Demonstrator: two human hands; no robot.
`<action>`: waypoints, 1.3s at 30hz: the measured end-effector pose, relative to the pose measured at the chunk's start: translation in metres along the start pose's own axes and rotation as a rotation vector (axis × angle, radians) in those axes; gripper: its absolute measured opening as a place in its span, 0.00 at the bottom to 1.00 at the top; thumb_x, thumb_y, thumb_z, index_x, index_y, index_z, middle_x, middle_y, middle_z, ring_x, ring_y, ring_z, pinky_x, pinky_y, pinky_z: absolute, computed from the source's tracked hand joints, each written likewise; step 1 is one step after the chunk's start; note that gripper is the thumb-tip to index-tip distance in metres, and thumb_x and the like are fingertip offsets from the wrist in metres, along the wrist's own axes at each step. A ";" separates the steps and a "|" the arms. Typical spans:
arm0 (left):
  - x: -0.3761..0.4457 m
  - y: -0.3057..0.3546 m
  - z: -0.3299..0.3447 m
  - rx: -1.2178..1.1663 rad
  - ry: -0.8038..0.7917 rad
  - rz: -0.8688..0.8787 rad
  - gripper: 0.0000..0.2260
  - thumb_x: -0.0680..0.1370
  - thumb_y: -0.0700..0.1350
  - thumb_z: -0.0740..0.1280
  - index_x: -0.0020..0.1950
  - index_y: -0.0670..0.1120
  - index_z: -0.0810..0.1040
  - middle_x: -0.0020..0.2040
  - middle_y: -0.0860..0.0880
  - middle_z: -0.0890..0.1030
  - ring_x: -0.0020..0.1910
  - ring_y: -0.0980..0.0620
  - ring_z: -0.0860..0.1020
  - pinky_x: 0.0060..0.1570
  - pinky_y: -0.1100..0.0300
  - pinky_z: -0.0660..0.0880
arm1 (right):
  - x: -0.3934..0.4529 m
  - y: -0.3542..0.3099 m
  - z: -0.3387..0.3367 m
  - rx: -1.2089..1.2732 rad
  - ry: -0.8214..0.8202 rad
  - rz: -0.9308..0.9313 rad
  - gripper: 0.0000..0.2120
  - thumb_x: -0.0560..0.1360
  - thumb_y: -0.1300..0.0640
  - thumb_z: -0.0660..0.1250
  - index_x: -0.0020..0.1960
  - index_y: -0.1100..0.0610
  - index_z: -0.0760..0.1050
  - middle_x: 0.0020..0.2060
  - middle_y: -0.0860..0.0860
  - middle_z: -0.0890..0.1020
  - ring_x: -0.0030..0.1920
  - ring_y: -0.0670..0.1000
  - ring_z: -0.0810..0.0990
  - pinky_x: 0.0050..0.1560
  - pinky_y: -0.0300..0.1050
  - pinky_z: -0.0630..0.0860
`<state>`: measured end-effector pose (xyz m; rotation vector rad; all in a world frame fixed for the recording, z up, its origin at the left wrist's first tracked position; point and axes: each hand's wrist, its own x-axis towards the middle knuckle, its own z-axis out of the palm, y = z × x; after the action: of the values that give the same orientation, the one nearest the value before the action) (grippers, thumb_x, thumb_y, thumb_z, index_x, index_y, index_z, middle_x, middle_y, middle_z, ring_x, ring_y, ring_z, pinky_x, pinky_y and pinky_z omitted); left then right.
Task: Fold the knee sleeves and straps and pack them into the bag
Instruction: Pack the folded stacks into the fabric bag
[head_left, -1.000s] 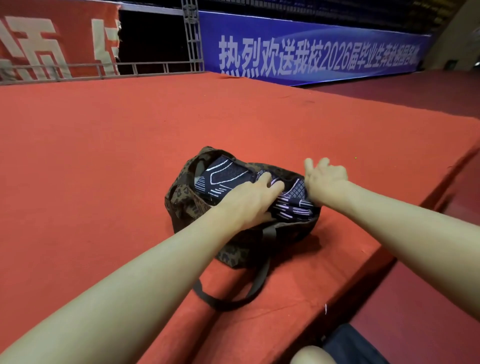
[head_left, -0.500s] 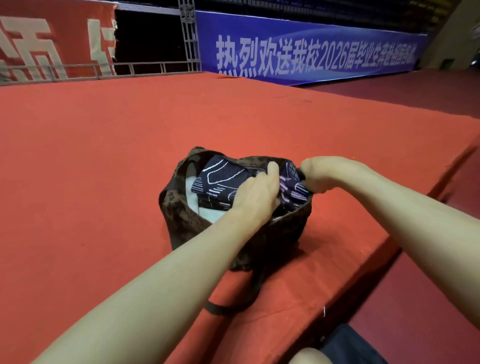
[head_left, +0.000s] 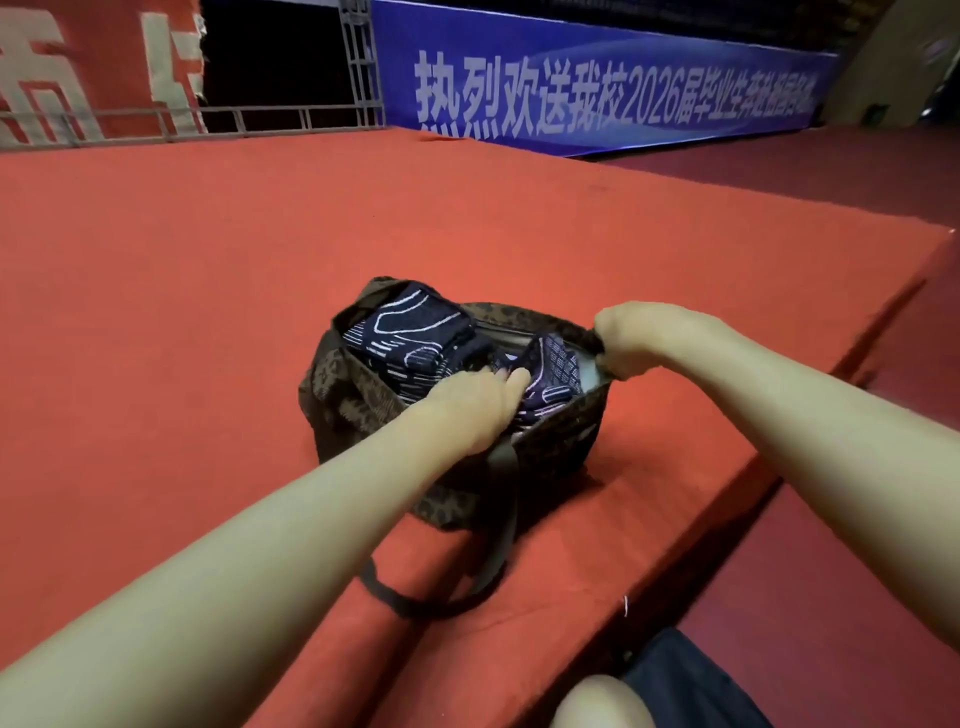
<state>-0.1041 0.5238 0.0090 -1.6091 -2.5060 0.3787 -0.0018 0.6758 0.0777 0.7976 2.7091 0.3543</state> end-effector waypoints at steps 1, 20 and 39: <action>-0.002 0.004 -0.004 0.008 -0.022 0.024 0.18 0.81 0.34 0.60 0.71 0.40 0.63 0.70 0.37 0.73 0.70 0.36 0.73 0.66 0.46 0.70 | 0.004 0.000 -0.006 0.044 0.013 0.024 0.07 0.77 0.59 0.69 0.41 0.58 0.75 0.31 0.52 0.74 0.31 0.53 0.73 0.35 0.45 0.73; -0.068 -0.072 -0.022 -0.834 0.042 -0.094 0.14 0.77 0.35 0.62 0.51 0.48 0.85 0.45 0.52 0.88 0.44 0.57 0.87 0.50 0.59 0.80 | 0.034 -0.060 0.029 0.310 0.114 -0.154 0.16 0.81 0.55 0.59 0.67 0.59 0.68 0.65 0.61 0.77 0.63 0.63 0.78 0.59 0.55 0.76; -0.088 -0.166 -0.009 -0.981 0.413 -0.723 0.16 0.76 0.48 0.63 0.43 0.35 0.78 0.34 0.43 0.83 0.34 0.42 0.83 0.42 0.48 0.84 | 0.031 -0.152 -0.035 0.299 0.296 -0.402 0.20 0.79 0.44 0.65 0.67 0.52 0.74 0.61 0.57 0.79 0.56 0.63 0.80 0.54 0.58 0.77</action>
<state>-0.2099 0.3791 0.0665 -0.6322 -2.7738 -1.2664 -0.1127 0.5639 0.0557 0.2622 3.1567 -0.0302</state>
